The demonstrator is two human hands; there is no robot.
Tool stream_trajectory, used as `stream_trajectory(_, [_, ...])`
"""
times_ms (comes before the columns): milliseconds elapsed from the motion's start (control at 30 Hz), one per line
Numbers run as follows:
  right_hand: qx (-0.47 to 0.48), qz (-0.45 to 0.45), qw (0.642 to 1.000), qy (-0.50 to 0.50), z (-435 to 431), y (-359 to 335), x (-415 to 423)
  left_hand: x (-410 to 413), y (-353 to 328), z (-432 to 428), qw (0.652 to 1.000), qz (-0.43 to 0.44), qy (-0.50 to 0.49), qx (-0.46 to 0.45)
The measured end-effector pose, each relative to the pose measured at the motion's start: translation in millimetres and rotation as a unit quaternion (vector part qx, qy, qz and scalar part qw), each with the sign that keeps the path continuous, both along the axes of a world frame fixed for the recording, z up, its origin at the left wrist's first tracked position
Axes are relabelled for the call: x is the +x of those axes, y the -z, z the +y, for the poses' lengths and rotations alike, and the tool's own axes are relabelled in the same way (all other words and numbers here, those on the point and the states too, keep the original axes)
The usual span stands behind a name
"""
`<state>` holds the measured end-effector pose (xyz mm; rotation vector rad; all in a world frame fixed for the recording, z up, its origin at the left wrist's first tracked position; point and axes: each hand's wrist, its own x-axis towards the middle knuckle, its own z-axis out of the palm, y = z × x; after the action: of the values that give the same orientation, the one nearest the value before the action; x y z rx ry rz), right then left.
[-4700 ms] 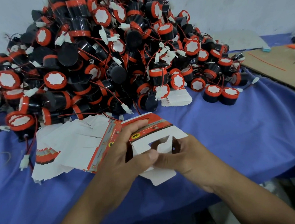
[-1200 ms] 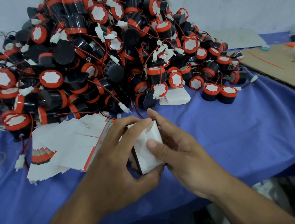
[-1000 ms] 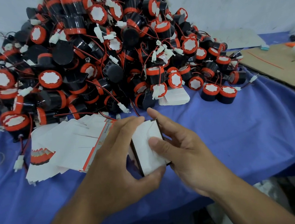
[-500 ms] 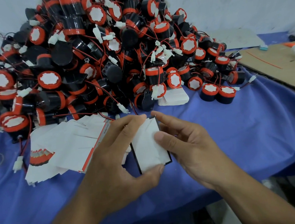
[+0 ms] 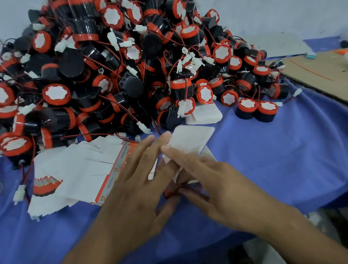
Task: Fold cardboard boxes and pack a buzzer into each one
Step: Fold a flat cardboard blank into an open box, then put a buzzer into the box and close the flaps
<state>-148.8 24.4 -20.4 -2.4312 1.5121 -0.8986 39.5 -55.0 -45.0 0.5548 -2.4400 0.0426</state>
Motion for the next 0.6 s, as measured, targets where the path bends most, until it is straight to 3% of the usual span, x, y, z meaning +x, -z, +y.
stream_trajectory(167, [-0.046, 0.065, 0.997, 0.001, -1.3, -1.9, -0.2, 0.5, 4.4, -2.2, 0.994, 0.03, 0.01, 0.105])
stream_trajectory(267, [-0.071, 0.054, 0.992, 0.085, -2.3, -0.9, -3.5, 3.5, 4.8, -5.8, 0.986, 0.064, -0.001, 0.152])
stream_trajectory(400, [-0.023, 0.07, 0.983, 0.168, -3.0, 3.6, -0.4, 3.8, 2.5, -4.7, 0.97, 0.122, -0.043, 0.207])
stream_trajectory(533, [0.032, 0.023, 0.971, 0.236, -6.2, 10.3, -3.2, 5.9, 0.5, -6.6, 0.949, 0.127, -0.105, 0.268])
stream_trajectory(600, [0.076, -0.033, 0.971, 0.224, -7.1, 14.7, -5.7, 8.1, 0.9, -8.1, 0.943, 0.106, -0.124, 0.29])
